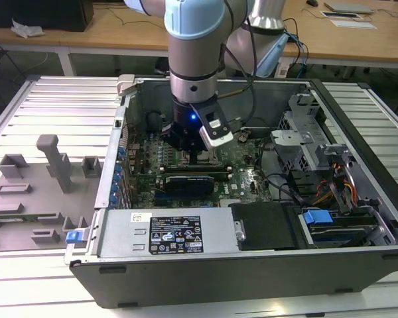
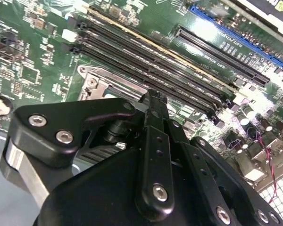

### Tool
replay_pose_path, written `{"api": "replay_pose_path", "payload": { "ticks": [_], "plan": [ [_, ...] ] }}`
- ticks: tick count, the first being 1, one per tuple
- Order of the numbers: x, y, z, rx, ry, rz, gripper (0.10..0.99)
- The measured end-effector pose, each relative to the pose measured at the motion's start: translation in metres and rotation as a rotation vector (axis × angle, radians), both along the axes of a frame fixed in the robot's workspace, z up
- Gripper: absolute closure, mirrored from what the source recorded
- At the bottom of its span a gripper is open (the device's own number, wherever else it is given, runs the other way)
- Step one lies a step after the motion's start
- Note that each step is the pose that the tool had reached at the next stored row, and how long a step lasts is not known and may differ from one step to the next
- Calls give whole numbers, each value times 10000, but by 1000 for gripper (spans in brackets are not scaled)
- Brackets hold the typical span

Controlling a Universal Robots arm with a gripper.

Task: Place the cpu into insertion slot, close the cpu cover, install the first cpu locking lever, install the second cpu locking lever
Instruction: 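Install the second cpu locking lever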

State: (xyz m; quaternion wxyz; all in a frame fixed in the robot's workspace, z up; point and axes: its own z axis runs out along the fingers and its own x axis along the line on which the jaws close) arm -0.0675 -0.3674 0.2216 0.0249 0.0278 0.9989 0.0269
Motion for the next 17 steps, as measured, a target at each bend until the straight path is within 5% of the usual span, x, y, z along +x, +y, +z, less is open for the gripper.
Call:
{"api": "replay_pose_path", "payload": {
  "ticks": [4, 6, 11, 17],
  "plan": [
    [-49, -60, -24, 109, -1, 0, 980],
    [-96, -69, -47, 365, -3, 0, 980],
    [-154, -83, -84, 659, -2, -1, 980],
    [-184, -87, -110, 802, -3, 0, 980]
  ]
}}
